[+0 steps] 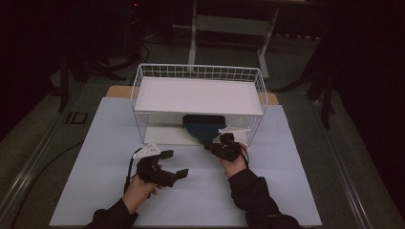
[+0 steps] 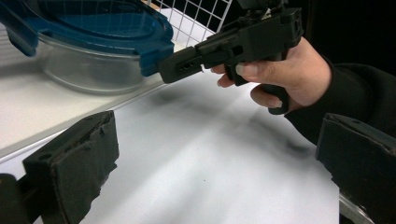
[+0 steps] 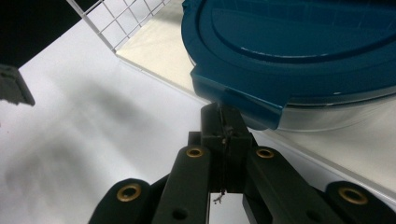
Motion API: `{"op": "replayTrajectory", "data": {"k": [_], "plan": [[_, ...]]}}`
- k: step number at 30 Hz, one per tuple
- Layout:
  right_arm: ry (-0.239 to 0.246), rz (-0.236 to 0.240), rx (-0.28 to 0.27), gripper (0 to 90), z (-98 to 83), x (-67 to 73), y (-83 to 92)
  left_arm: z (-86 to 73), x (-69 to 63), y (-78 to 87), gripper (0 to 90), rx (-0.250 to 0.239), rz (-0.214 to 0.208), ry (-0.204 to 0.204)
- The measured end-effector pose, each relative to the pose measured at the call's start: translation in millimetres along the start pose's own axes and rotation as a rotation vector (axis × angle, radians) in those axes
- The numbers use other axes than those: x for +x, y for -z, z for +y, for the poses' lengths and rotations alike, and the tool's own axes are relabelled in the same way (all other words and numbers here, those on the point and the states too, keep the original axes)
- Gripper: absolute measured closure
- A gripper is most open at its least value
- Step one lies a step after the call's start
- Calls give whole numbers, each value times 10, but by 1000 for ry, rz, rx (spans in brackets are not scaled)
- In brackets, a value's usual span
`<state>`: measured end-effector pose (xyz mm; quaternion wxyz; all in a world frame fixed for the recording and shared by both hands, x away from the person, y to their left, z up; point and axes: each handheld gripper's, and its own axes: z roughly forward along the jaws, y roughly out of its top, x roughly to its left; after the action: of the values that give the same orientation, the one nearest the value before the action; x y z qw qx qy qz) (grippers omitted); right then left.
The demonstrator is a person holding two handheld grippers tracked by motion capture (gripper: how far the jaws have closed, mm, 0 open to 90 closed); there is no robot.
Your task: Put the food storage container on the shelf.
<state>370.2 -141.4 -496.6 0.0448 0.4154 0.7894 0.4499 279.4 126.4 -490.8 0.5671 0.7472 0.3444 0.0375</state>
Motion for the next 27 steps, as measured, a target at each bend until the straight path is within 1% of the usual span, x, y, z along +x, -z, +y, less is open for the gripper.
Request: {"op": "replayTrajectory", "data": {"k": [5, 7, 16, 18, 21, 22, 24, 26, 27], "plan": [[-3, -6, -4, 900, 19, -16, -27, -6, -7, -7, 0, 3, -1, -3], [-12, -1, -5, 900, 31, -26, -39, -7, -10, -8, 0, 5, -2, -3], [-12, -16, -10, 900, 79, -62, -71, -8, -26, -8, 0, 4, -6, -8], [-14, -7, -9, 900, 87, -77, -79, -6, -25, -5, 0, 3, -7, -7], [9, -24, -4, 898, 87, -51, -90, -8, -27, -6, 0, 3, -8, -6], [4, -25, -2, 894, 83, -44, -89, -8, -29, -5, 0, 3, -9, -7], [-3, -12, -7, 853, 64, -27, -69, -3, -42, 3, 0, 3, -11, -11], [14, -5, -13, 758, 33, 14, -32, 7, -61, 17, 0, 0, -12, -23], [25, -4, -15, 678, 17, 39, -9, 14, -72, 23, 0, -2, -11, -30]]}}
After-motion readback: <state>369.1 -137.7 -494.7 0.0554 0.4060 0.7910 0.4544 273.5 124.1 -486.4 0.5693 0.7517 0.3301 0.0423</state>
